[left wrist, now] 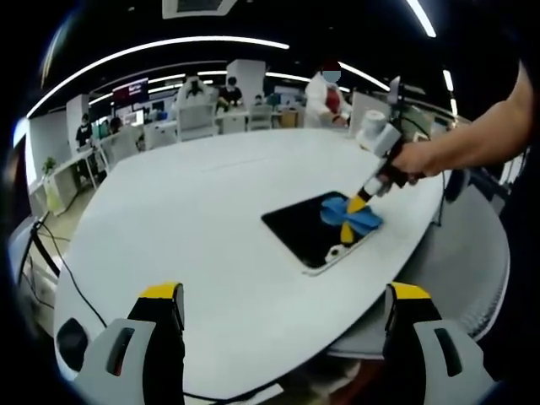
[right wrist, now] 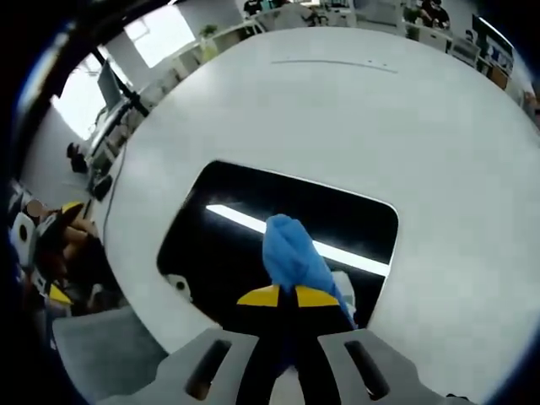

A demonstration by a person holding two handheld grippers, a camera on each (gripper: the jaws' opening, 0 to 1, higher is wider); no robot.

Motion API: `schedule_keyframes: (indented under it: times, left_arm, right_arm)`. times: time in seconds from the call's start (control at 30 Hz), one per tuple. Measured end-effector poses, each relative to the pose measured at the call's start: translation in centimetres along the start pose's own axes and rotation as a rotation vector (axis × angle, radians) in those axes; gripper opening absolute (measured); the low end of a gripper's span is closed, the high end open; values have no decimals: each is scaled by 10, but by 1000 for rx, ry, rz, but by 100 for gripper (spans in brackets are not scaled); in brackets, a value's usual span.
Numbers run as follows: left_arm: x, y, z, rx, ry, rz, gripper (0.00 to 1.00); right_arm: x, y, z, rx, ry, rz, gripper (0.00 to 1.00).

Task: Wipe the mirror surface with the cleaning cloth until all visible marks leave the cleaned area.

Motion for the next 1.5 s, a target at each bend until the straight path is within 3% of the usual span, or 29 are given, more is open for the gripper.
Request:
schedule_keyframes:
  times: [0.9,1.5]
  left_arm:
    - [6,-12,8,10,-18,-6,99]
    - [5,-13,8,19,-23,-11,99]
  right_arm:
    - [-15,23,-40,34,-7,50,0]
    - [-16,24,-47,32,-11,67,0]
Point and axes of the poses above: the point that each gripper's makers call its tool centre point, and the gripper's own axes: x roughly forward along the fingers, y roughly to its left, z roughly out of its top, the point moved 4 cm from there along -x, roughly backward along the fingers, and after that the axes turned 8 degrees about -x, right-handed, at the moved point
